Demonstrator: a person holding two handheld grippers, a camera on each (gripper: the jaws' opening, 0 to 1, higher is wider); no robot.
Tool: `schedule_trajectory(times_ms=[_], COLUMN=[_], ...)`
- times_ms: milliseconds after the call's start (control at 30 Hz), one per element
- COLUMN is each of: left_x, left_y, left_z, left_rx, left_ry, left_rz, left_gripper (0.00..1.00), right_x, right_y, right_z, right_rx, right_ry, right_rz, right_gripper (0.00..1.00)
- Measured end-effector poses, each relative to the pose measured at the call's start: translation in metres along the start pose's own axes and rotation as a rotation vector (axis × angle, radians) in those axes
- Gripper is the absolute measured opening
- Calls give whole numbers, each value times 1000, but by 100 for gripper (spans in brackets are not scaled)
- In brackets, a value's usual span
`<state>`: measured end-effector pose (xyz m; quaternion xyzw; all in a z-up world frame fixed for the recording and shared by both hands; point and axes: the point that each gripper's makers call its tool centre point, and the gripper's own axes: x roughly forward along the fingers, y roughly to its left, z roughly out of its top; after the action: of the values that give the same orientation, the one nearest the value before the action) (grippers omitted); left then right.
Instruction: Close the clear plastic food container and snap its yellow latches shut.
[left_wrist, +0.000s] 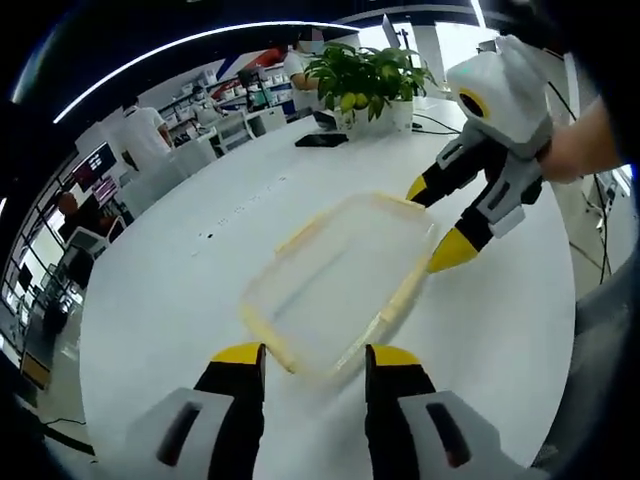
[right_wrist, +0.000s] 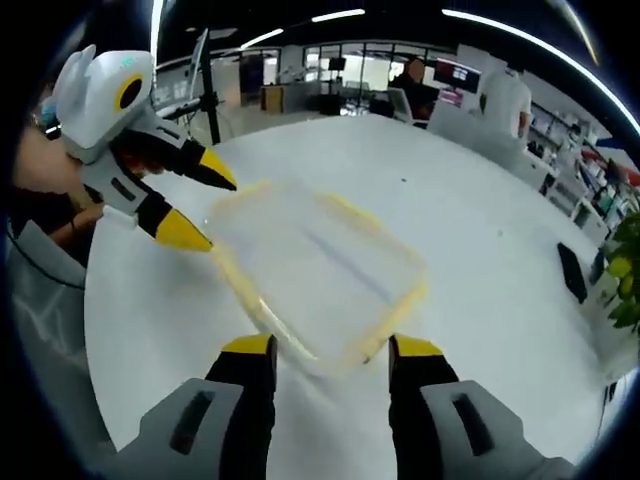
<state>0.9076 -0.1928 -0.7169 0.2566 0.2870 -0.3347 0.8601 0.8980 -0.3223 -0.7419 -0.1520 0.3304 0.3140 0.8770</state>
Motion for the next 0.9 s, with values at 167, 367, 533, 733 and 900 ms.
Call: schedule_trajectory(times_ms=[167,367,533,733,900], left_x=[-1,1,0,0,0], left_y=[-5,-1,0,3,9], left_z=[2,3,3,2,-1], left_rx=[26,5,0,0,6], left_ry=[-19,-20,-24,-23,-20], left_rz=[6,18,24,27,30], left_gripper=[30,31,31,31,31], right_x=[1,1,1,3,7], right_y=[0,0,0,0,3], right_z=[1,1,2,4,8], right_rx=[11,4,-10,-19,-27], right_ry=[-14,-14,-14,-12,-12], right_rz=[-18,-17,-14,-11,-10], right_gripper=[41,39,39,38,37])
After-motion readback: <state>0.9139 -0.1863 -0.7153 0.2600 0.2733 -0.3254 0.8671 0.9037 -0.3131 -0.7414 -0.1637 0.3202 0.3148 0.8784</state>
